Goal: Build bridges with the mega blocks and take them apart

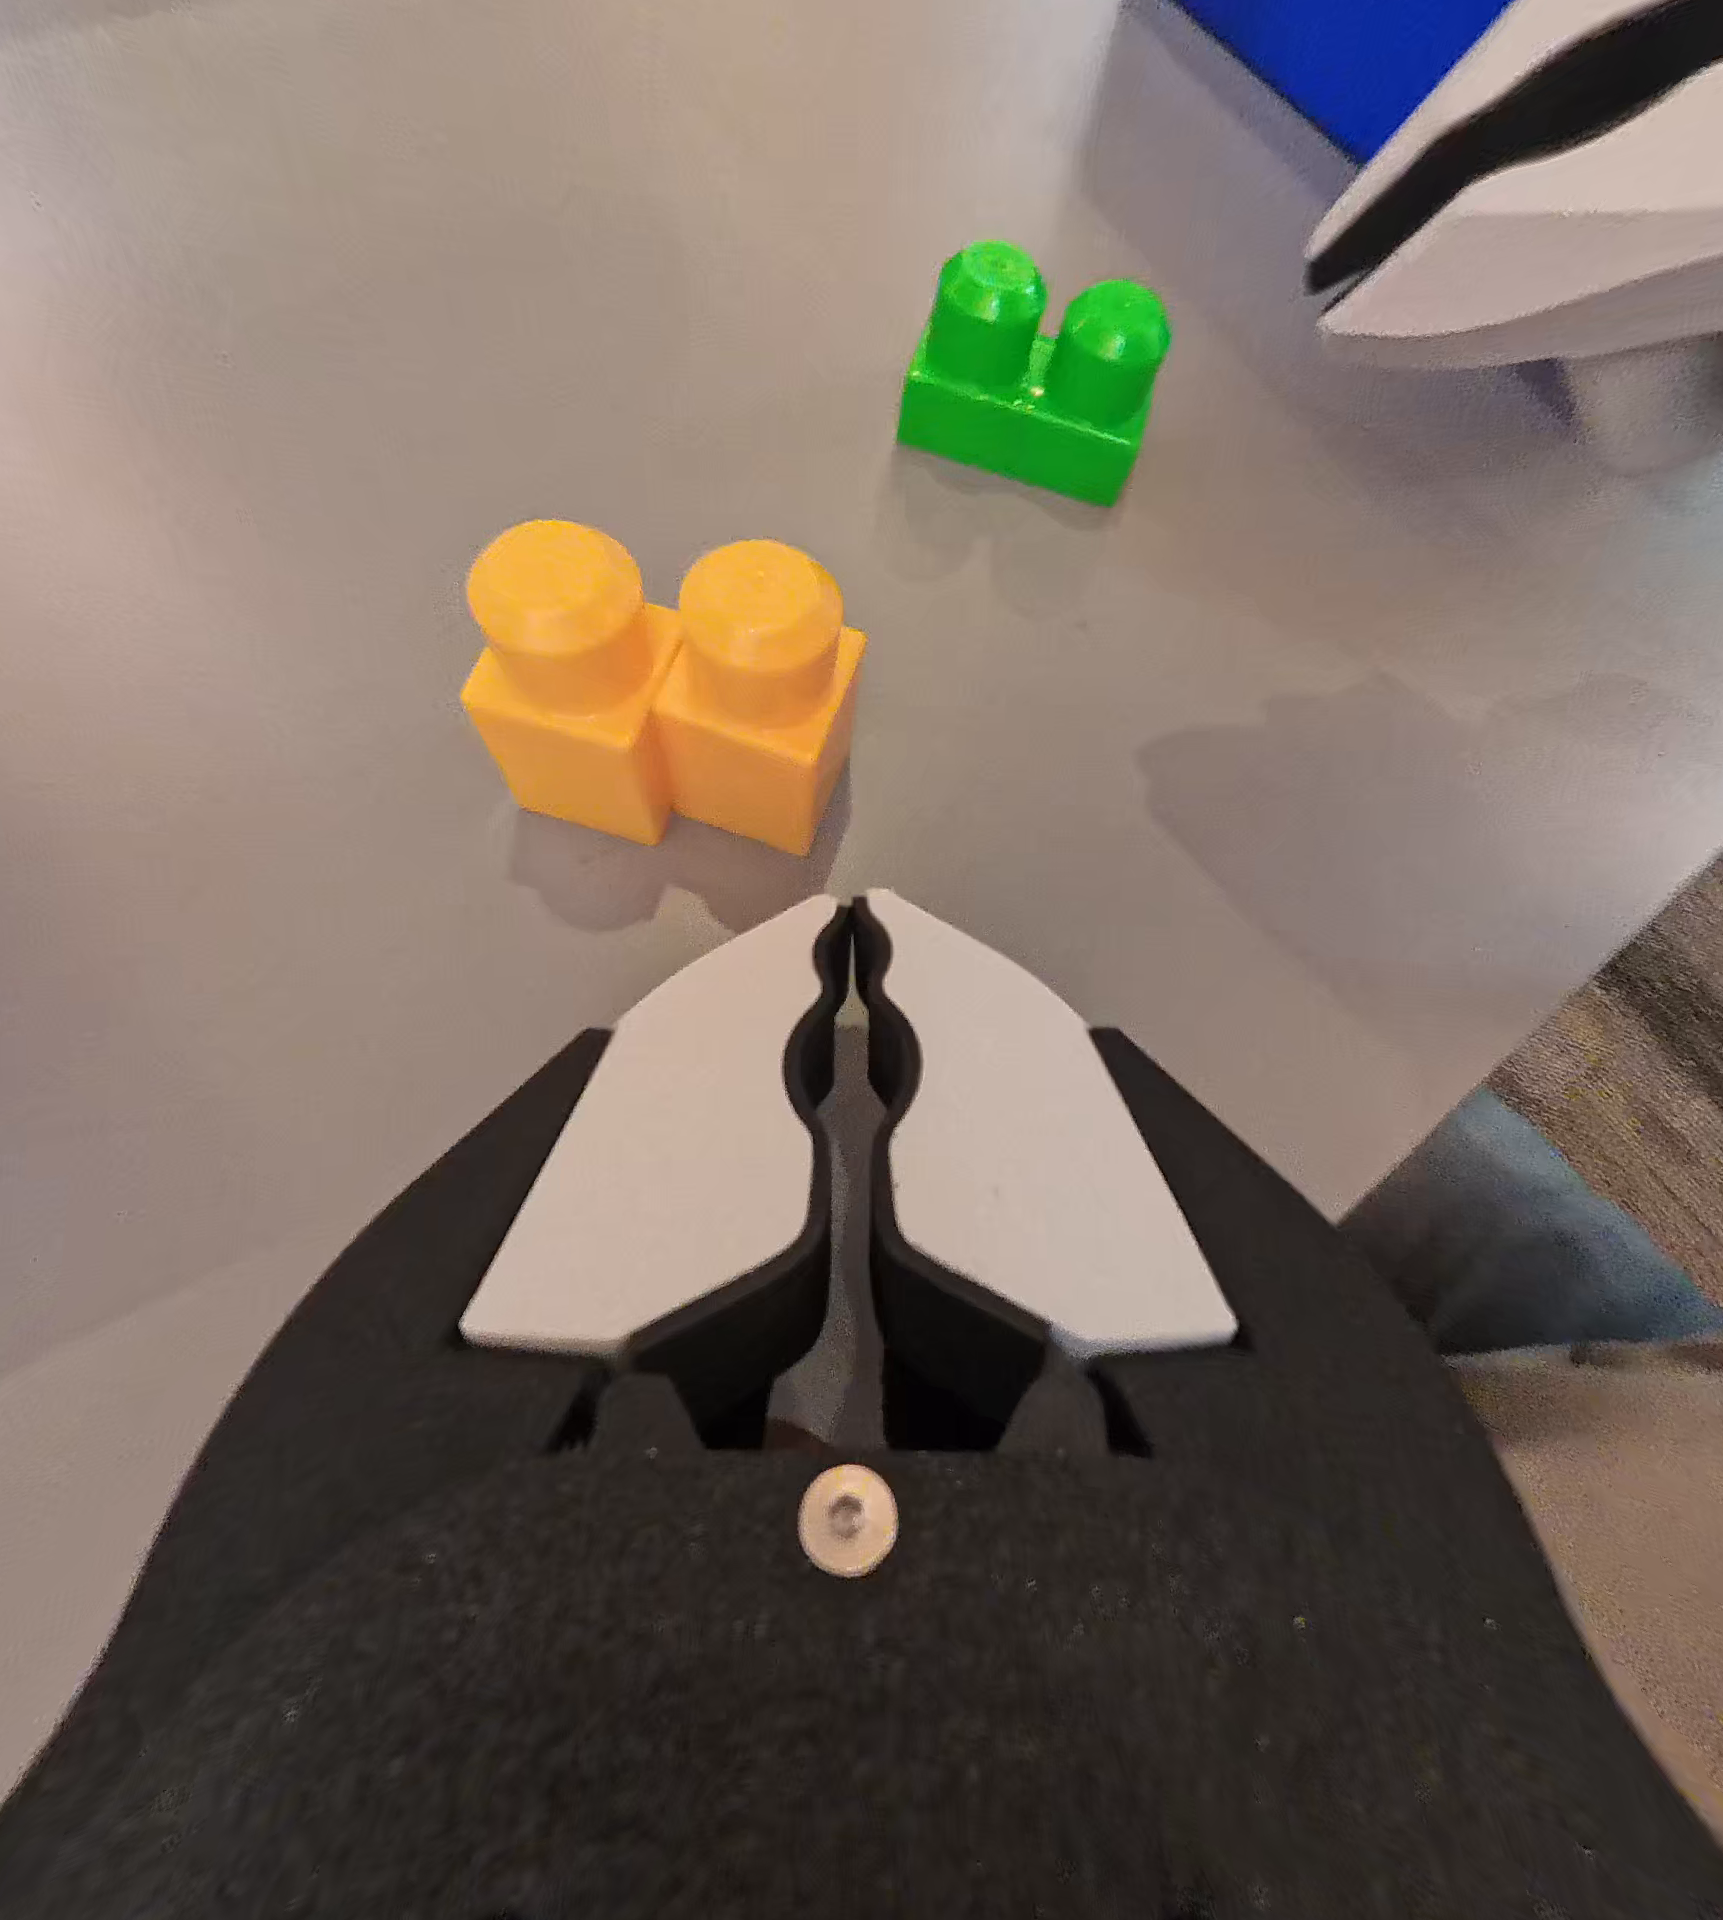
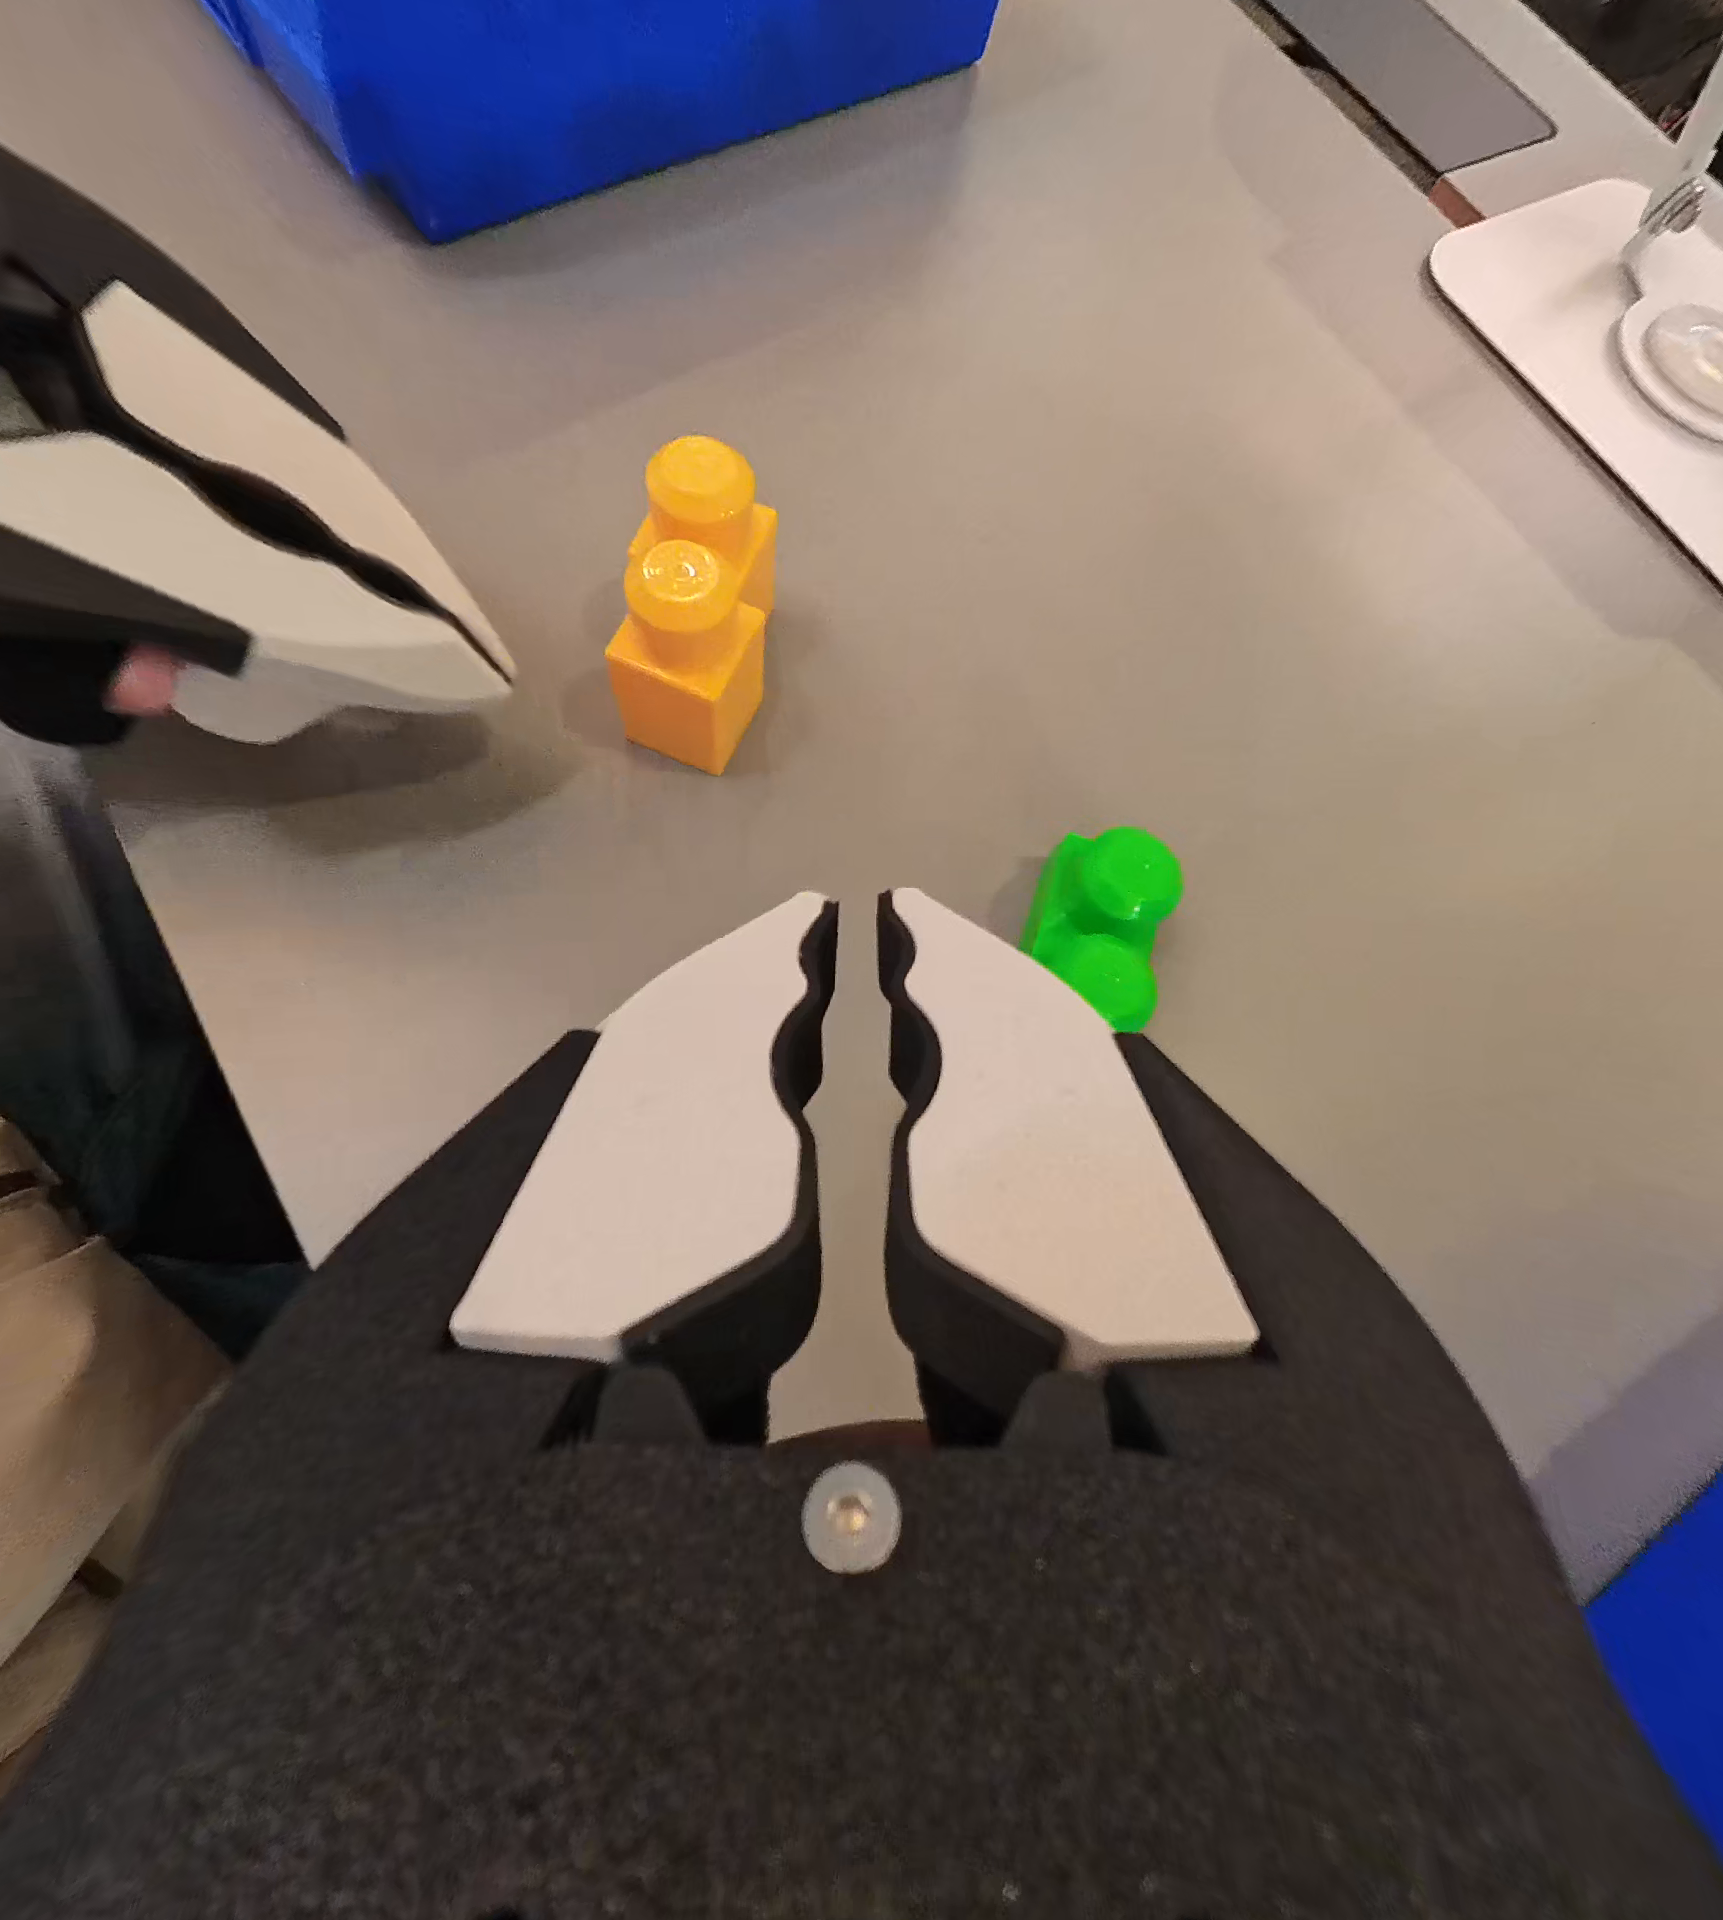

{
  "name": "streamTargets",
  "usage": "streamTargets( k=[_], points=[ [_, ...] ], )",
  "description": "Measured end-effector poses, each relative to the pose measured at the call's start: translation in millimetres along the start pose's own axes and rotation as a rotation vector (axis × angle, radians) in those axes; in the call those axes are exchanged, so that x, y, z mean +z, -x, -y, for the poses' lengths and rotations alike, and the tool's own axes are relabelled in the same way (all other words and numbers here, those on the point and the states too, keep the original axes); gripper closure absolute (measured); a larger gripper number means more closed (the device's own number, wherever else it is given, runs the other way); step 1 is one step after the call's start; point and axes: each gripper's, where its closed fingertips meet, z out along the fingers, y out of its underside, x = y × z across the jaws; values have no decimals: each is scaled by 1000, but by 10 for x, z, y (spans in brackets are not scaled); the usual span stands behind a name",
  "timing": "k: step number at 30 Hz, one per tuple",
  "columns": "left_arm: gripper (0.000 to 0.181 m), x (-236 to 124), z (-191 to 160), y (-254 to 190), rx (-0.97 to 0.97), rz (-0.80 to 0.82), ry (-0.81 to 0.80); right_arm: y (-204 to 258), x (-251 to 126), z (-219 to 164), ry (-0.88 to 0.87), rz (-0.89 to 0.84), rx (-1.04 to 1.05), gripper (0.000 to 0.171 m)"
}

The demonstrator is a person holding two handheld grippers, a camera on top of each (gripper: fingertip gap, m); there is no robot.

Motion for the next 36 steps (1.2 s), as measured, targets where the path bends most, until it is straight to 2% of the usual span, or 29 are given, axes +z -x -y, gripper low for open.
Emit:
streamTargets(
  k=[2,8,14,18,22,27,29,36],
  points=[
    [181,-115,7,58,-3,-28,-45,4,15,1,-1,-2,-1,164],
    [155,-337,40,131,-18,-78,-135,-11,8,16,-3,-17,-3,164],
    [146,-567,340,-14,-88,-348,-350,3,-43,66,-11,-31,-17,164],
    [137,-832,572,-61,-224,-549,-481,24,-93,115,-24,-37,-29,164],
    [127,-997,665,-30,-286,-653,-565,35,-132,148,-34,-39,-35,164],
    [115,-962,633,1,-203,-564,-553,34,-174,175,-45,-43,-38,164],
    [111,-884,606,24,-150,-469,-520,30,-181,174,-44,-47,-40,164],
    [95,-225,162,227,175,0,-67,45,-178,182,-43,-43,-43,163]
  ],
)
